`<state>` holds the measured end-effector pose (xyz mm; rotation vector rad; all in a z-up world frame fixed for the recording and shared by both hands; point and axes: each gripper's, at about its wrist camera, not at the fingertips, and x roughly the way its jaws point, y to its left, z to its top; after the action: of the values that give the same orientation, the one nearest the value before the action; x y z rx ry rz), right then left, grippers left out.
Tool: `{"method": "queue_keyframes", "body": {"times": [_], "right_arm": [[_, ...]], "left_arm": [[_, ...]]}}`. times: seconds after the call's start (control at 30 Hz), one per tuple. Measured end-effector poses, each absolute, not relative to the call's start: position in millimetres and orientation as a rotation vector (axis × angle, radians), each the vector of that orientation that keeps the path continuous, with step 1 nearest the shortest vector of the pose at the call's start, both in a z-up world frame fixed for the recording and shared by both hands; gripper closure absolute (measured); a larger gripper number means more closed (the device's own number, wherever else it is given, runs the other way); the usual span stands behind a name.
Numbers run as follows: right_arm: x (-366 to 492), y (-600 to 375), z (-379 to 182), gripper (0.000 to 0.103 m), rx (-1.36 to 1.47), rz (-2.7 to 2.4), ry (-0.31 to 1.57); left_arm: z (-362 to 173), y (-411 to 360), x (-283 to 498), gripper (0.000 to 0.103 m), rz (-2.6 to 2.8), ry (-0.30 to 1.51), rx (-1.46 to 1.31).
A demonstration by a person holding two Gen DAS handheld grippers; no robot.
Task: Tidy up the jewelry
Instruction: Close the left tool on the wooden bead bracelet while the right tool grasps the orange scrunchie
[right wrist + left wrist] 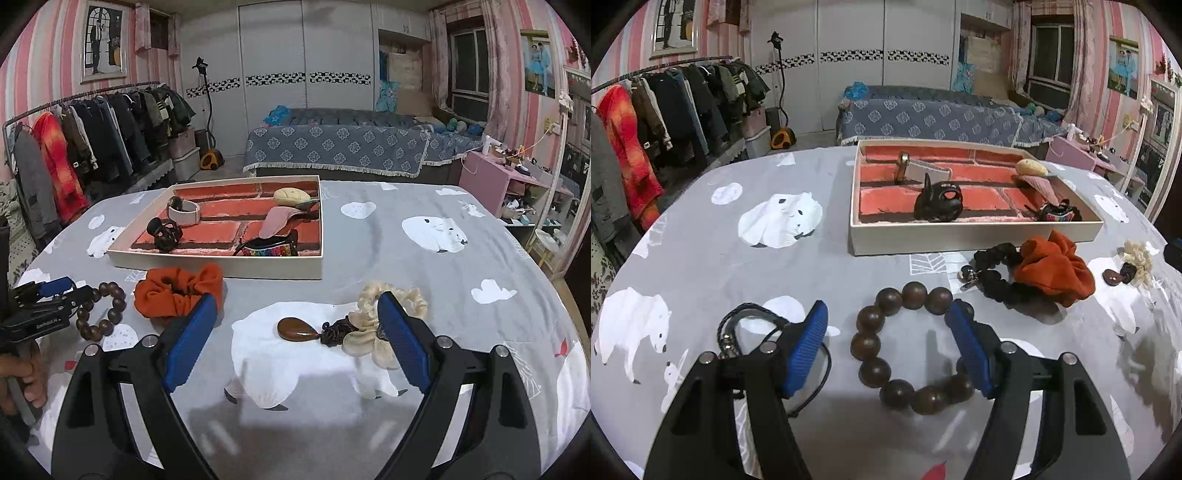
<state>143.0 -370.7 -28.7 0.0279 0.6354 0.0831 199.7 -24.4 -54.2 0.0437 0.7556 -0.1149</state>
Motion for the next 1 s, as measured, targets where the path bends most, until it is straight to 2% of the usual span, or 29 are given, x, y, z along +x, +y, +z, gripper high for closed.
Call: {"method": "queue_keyframes", "body": {"times": [0.13,0.27,0.43,0.53,0.7,0.73,0.77,0.87,0.93,1.0], "right_arm": [[147.1,-369.3,-30.1,0.016,0.016,0.078,0.642],[162.8,-358.6,-35.3,0.016,0.013,0.092,0.669],[191.4,-334.9,-50.8,0.018,0.073,0.133,0.738],[202.4,-318.6,-64.1,0.03,0.054,0.149,0.782],[217.3,-298.5,-85.5,0.032,0.016,0.182,0.866],[217.3,-298.5,-85.5,0.042,0.016,0.182,0.866],[219.3,-294.3,-89.1,0.061,-0.008,0.182,0.881],[222.6,-288.0,-94.2,0.084,-0.026,0.23,0.909],[220.5,-285.7,-94.3,0.094,-0.028,0.26,0.905],[215.9,-286.1,-90.1,0.095,-0.015,0.277,0.888]], "left_arm": [[-63.5,-23.5,213.7,0.037,-0.089,0.805,0.074],[-75.4,-27.1,223.9,0.048,-0.115,0.862,0.092],[-81.3,-24.0,236.2,0.051,-0.152,0.902,0.079],[-80.5,-25.9,238.6,0.052,-0.149,0.901,0.093],[-79.3,-21.2,241.9,0.064,-0.139,0.891,0.056],[-79.1,-20.3,242.2,0.069,-0.137,0.888,0.051],[-78.9,-19.3,241.9,0.077,-0.136,0.885,0.045],[-76.9,-14.9,239.5,0.079,-0.146,0.873,0.018],[-73.4,-13.6,235.8,0.079,-0.146,0.856,0.011],[-68.2,-13.9,232.2,0.08,-0.143,0.837,0.015]]}}
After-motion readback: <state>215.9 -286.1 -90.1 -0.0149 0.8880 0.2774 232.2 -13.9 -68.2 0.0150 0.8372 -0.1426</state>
